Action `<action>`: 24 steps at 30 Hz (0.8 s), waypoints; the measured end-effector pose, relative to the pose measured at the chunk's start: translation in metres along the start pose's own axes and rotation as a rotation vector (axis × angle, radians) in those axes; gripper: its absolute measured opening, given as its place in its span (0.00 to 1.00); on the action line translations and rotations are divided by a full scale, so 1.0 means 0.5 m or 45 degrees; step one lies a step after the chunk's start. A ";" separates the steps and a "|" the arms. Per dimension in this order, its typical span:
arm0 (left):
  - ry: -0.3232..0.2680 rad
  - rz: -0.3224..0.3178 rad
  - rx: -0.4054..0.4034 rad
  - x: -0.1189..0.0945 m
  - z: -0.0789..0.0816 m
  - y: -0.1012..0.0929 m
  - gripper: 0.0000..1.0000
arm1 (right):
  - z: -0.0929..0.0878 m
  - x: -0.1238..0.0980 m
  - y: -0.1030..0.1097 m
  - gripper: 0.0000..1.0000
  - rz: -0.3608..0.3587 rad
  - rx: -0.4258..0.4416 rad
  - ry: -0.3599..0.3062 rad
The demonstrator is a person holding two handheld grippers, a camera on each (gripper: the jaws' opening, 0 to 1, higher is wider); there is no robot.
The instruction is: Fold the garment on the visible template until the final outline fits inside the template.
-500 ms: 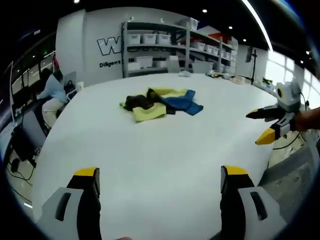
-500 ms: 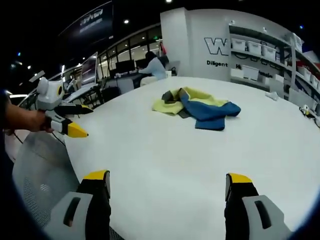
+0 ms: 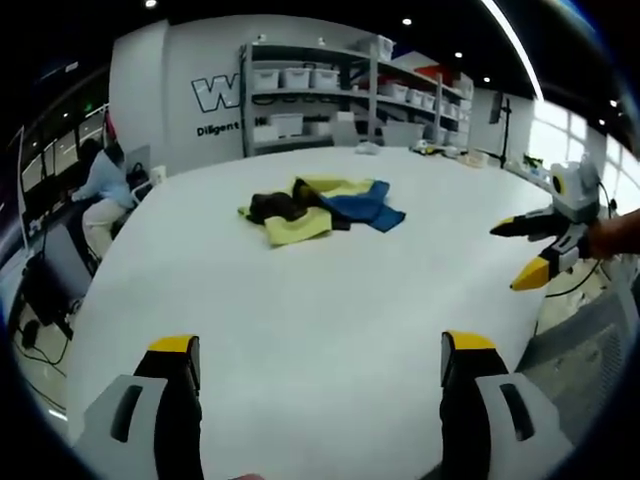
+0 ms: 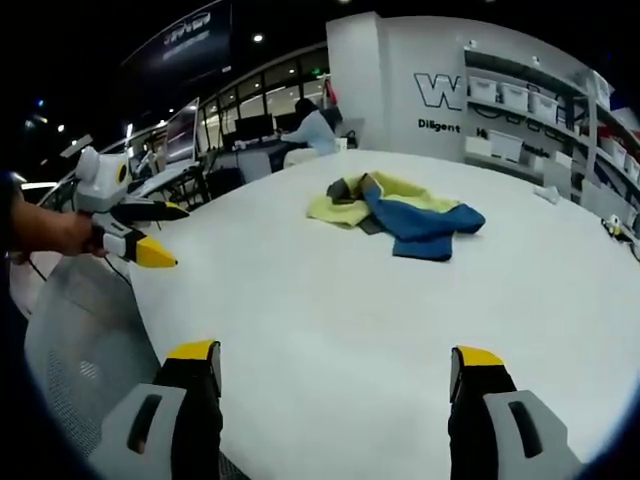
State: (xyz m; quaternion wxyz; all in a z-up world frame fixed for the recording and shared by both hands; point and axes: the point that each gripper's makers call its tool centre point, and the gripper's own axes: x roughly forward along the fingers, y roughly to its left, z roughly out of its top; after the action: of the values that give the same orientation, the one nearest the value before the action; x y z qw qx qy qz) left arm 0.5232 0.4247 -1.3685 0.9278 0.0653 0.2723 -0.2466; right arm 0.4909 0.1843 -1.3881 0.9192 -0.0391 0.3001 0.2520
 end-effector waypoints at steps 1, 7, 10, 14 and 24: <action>0.000 -0.002 0.002 0.000 0.000 -0.001 0.96 | 0.001 0.000 0.000 0.94 -0.001 -0.001 0.000; 0.013 -0.009 0.010 0.001 -0.008 -0.004 0.95 | 0.002 0.001 0.008 0.94 0.007 0.007 -0.009; 0.020 -0.012 0.005 0.003 -0.010 -0.006 0.95 | 0.002 0.001 0.012 0.94 0.013 0.027 -0.017; 0.012 -0.018 0.013 0.007 -0.002 -0.008 0.95 | -0.001 0.001 0.016 0.93 0.016 0.027 -0.015; 0.018 -0.032 0.051 0.019 0.017 -0.005 0.95 | 0.019 0.000 0.004 0.93 -0.002 -0.011 -0.027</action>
State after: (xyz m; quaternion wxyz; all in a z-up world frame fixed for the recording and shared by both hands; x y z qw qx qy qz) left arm 0.5329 0.4165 -1.3664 0.9211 0.0821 0.2746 -0.2634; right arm 0.4948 0.1881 -1.3802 0.9223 -0.0404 0.2891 0.2531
